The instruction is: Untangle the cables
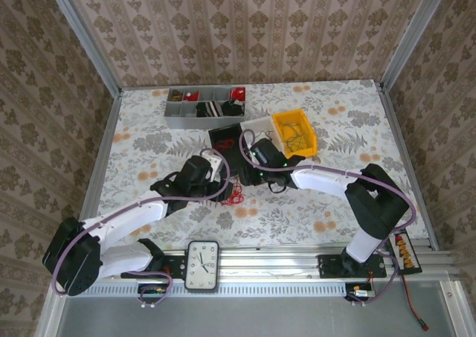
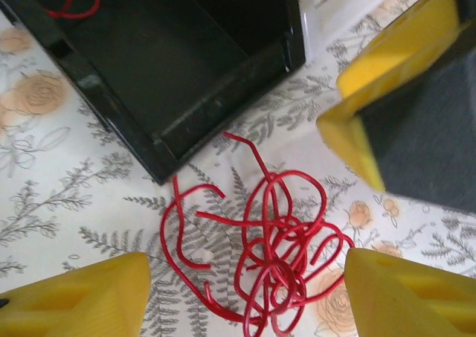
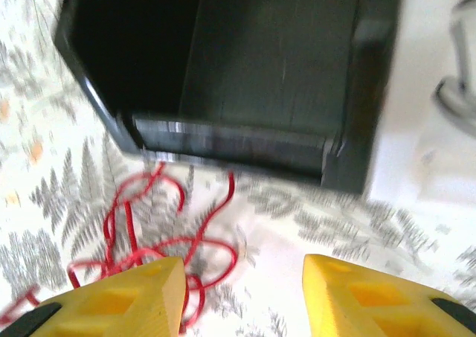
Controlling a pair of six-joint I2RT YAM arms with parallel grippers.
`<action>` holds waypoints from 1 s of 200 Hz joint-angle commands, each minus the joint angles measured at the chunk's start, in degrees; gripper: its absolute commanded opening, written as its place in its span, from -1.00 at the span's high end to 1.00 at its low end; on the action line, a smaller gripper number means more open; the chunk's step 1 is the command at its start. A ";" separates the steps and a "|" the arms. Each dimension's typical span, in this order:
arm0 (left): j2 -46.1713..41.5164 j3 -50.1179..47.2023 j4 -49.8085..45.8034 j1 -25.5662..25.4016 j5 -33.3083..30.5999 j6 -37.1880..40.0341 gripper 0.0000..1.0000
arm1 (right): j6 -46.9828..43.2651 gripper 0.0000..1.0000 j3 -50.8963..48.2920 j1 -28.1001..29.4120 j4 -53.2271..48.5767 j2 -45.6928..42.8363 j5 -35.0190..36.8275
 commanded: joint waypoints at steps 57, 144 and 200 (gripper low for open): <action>6.73 2.40 -2.84 -1.12 2.27 2.31 0.09 | -2.92 0.10 -2.44 1.23 0.76 1.66 -7.82; 9.44 2.75 0.46 -0.85 1.42 2.89 1.00 | -3.71 0.10 -0.96 1.33 1.09 5.25 -9.44; 7.83 2.29 0.01 -0.82 0.23 2.35 1.00 | -3.68 0.09 -2.26 1.36 4.30 1.81 -10.80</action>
